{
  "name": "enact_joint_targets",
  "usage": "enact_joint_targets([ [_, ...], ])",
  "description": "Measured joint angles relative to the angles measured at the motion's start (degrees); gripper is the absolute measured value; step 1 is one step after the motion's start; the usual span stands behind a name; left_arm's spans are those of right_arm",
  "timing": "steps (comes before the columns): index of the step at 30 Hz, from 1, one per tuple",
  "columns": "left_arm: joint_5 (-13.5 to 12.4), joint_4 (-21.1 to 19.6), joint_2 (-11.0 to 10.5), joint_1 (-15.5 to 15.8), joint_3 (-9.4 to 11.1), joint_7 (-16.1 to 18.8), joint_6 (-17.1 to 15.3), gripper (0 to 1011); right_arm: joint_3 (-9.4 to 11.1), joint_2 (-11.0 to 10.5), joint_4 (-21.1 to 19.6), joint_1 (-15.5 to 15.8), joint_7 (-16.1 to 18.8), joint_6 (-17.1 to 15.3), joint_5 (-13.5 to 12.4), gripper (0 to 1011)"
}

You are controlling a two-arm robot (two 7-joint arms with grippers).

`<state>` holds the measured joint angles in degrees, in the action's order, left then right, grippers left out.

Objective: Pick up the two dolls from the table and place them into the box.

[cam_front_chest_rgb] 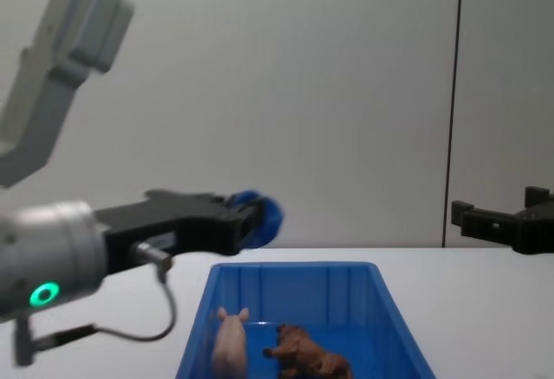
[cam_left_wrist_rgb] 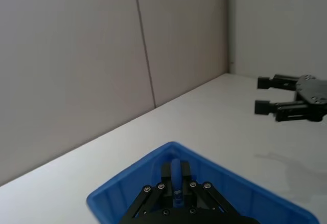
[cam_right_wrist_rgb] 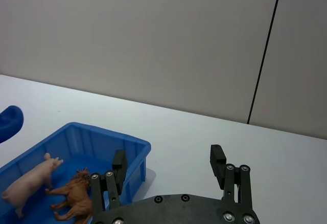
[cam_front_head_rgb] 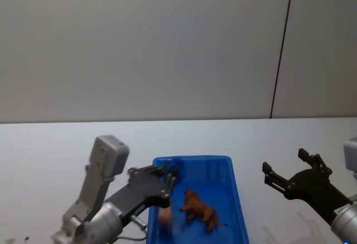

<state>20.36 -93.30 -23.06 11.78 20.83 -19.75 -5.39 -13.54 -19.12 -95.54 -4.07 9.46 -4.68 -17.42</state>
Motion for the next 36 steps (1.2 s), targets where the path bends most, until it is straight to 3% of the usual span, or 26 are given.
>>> enact_joint_targets([
  [10,-1.45,4.32,4.0,5.08,1.17,-6.74,1.39,86,0.0,0.0,0.0,0.0,0.0,0.0,0.0,1001],
  [27,-2.33,7.15,6.57,8.38,1.96,-10.9,2.3,60,0.0,0.0,0.0,0.0,0.0,0.0,0.0,1001],
  [31,-2.37,7.35,6.75,8.61,2.0,-11.19,2.38,133,0.0,0.0,0.0,0.0,0.0,0.0,0.0,1001],
  [36,-2.47,7.67,7.03,8.97,2.08,-11.65,2.46,335,0.0,0.0,0.0,0.0,0.0,0.0,0.0,1001],
])
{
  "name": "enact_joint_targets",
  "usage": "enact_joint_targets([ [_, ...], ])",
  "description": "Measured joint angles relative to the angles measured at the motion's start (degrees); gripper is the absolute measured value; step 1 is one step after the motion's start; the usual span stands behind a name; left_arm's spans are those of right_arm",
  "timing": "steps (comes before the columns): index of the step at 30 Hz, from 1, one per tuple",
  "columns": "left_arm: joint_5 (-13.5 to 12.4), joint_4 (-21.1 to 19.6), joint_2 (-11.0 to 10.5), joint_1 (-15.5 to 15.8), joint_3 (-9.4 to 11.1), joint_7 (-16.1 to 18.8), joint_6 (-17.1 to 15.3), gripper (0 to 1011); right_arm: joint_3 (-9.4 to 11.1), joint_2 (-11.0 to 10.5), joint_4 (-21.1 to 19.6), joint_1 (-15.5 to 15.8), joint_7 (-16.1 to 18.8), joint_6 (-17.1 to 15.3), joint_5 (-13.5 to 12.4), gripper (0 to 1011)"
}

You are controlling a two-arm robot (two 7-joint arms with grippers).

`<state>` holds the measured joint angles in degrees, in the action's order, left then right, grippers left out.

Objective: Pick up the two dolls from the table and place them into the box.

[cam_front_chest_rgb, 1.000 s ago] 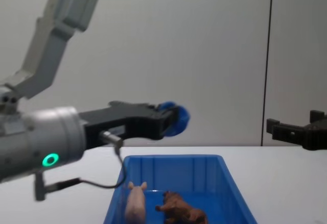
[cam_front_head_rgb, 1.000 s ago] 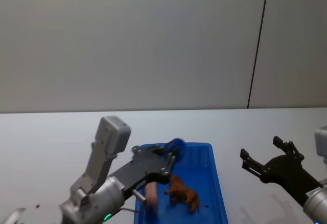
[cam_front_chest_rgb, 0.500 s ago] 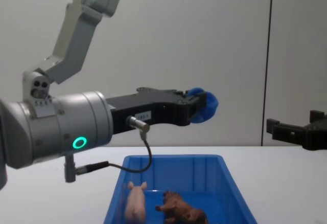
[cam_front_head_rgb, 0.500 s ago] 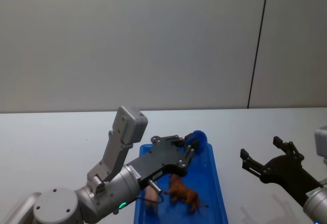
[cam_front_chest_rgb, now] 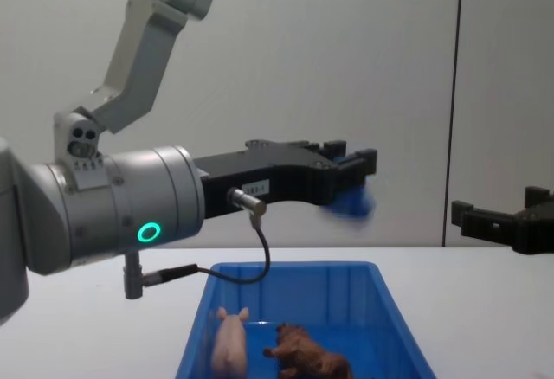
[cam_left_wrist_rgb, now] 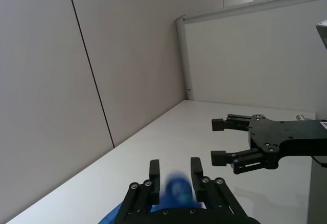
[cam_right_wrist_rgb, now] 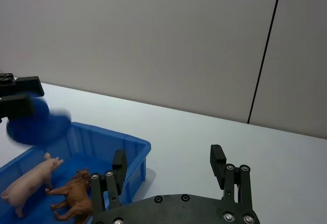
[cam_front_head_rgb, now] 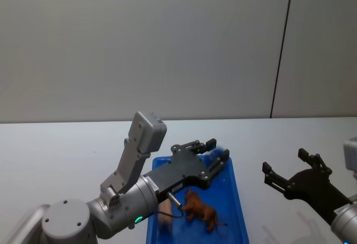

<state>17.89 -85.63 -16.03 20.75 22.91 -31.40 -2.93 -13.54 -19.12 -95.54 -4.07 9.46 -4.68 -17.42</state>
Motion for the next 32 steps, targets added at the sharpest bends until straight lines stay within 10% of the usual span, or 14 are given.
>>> enact_joint_targets([
  [20,-0.12,0.35,0.33,0.44,0.1,-0.56,0.12,954,0.0,0.0,0.0,0.0,0.0,0.0,0.0,1001],
  [32,-0.13,0.42,0.4,0.5,0.1,-0.65,0.12,1001,0.0,0.0,0.0,0.0,0.0,0.0,0.0,1001],
])
